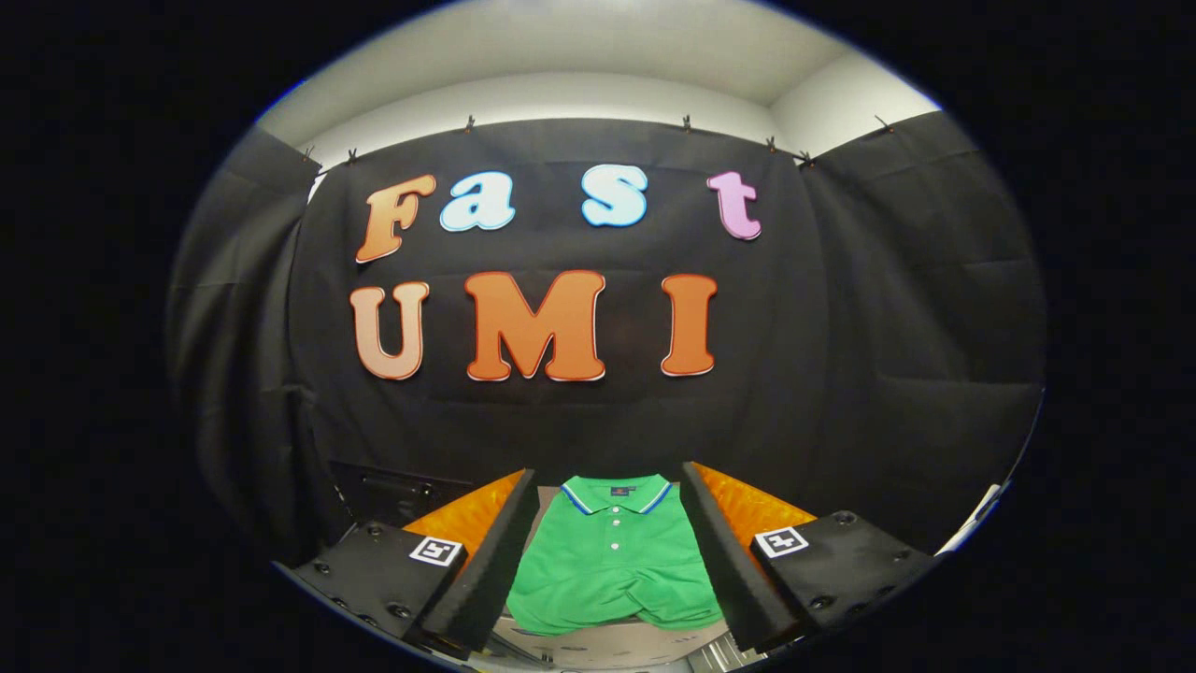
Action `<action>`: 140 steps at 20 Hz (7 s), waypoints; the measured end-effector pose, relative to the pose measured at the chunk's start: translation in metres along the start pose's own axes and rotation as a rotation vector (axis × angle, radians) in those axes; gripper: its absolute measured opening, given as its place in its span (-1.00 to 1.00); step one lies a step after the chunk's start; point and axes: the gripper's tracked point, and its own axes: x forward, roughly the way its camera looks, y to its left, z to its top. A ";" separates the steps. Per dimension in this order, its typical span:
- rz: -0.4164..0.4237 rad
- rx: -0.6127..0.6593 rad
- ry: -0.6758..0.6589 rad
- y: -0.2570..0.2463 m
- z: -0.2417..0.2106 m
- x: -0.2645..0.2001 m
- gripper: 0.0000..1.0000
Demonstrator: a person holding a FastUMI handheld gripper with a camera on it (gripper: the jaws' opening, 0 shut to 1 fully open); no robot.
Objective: Put the clothes into the washing machine and then close the washing machine lid.
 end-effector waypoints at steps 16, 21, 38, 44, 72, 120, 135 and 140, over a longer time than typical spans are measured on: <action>0.014 0.063 0.782 -0.025 -0.140 0.157 0.95; 0.000 0.048 0.956 -0.033 -0.187 0.159 0.95; 0.056 -0.022 0.855 -0.036 -0.186 0.165 -0.70; 0.092 0.066 0.426 -0.037 -0.162 0.158 -0.83; 0.498 0.146 -0.234 0.294 0.024 0.091 -0.85; 0.200 0.084 0.839 0.417 -0.480 0.259 -0.19; 0.257 0.084 0.725 0.428 -0.427 0.247 0.98; 0.270 0.106 0.552 0.435 -0.351 0.243 0.98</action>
